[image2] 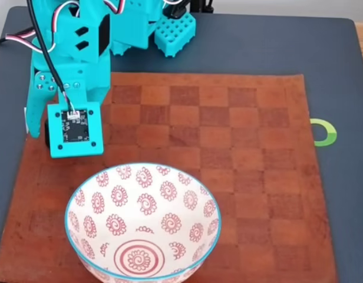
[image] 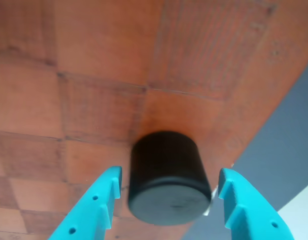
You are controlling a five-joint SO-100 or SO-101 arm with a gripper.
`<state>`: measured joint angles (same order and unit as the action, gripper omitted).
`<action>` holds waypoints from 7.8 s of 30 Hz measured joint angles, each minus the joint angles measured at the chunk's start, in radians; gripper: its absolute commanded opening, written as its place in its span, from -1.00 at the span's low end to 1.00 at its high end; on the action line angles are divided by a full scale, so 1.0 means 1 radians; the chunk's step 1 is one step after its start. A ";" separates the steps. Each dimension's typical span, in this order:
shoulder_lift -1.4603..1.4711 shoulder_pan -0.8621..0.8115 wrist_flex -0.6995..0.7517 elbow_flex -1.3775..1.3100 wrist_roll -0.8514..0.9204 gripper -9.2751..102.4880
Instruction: Grasp a black cylinder and put it in a bowl.
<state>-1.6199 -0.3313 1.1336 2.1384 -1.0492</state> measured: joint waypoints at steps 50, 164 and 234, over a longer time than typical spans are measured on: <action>-0.227 0.069 0.328 -0.235 -0.008 -0.62; -0.624 0.302 0.448 -0.078 -0.314 -0.83; -1.770 0.491 0.074 1.057 -0.552 -0.83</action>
<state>-3.3901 0.1595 1.2072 3.1953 -1.6015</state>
